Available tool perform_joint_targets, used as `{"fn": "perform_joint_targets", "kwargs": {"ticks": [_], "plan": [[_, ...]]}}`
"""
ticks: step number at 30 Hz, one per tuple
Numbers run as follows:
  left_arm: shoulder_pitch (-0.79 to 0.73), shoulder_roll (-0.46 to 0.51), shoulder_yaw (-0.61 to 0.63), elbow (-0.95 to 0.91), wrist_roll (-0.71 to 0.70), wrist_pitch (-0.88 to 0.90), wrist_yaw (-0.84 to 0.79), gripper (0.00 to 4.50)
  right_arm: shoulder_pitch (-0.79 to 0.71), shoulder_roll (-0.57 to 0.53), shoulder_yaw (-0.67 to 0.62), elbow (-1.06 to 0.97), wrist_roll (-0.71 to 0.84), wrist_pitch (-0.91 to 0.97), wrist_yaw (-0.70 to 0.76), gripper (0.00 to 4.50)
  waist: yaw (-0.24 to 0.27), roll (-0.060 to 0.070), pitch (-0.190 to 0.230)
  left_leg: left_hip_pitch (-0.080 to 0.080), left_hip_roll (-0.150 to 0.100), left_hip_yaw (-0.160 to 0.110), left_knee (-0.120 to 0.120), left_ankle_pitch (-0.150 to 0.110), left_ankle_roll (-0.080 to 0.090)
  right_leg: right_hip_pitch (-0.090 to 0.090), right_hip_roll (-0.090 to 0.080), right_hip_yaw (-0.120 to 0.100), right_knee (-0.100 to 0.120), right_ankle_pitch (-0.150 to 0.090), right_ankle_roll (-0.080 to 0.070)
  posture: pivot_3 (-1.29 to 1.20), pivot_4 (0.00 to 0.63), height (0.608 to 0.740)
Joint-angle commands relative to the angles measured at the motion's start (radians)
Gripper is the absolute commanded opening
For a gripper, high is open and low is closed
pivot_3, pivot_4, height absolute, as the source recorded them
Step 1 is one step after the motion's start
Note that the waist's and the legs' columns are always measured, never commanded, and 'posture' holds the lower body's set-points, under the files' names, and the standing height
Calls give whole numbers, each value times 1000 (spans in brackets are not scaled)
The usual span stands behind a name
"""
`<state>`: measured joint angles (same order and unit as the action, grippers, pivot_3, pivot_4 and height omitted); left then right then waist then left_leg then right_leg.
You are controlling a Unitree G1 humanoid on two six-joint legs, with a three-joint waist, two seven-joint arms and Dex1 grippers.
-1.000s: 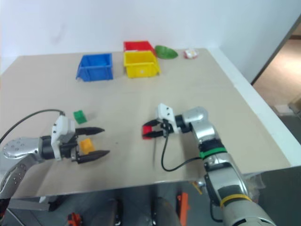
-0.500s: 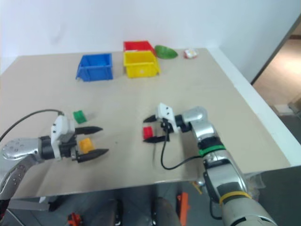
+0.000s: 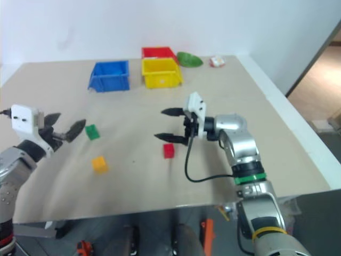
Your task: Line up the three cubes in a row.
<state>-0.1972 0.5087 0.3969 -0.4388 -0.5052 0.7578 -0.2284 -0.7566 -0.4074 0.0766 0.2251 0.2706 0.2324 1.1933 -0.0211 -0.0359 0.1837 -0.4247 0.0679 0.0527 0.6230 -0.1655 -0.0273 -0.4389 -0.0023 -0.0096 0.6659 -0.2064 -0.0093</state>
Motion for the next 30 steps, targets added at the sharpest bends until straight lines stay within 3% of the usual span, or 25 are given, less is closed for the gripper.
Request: {"fn": "perform_joint_targets", "kwargs": {"ticks": [1,6,19,30], "plan": [[-67,-65,3,-21,23,50,141,4500,-3,-12,-23,-55,18,-10,-33,4470,0,0,0,0,0,0,1,0,0,0,0,0,0,0,1,0,150,740],[-155,-164,-27,19,79,115,291,4500,-12,-20,-13,-40,5,-44,-48,4470,0,-1,0,0,-1,0,3,0,0,1,0,1,0,1,2,0,150,740],[-249,-353,-97,68,163,215,461,4500,-56,-23,-3,26,-15,-103,-61,4470,-1,-1,0,-1,-2,-1,3,0,0,1,0,2,0,2,3,0,150,740],[-311,-372,-44,148,193,242,488,4500,-60,-30,2,37,-24,-121,-58,4470,-1,-1,0,-2,-2,-1,3,0,0,0,0,1,-1,2,3,0,150,740]]}}
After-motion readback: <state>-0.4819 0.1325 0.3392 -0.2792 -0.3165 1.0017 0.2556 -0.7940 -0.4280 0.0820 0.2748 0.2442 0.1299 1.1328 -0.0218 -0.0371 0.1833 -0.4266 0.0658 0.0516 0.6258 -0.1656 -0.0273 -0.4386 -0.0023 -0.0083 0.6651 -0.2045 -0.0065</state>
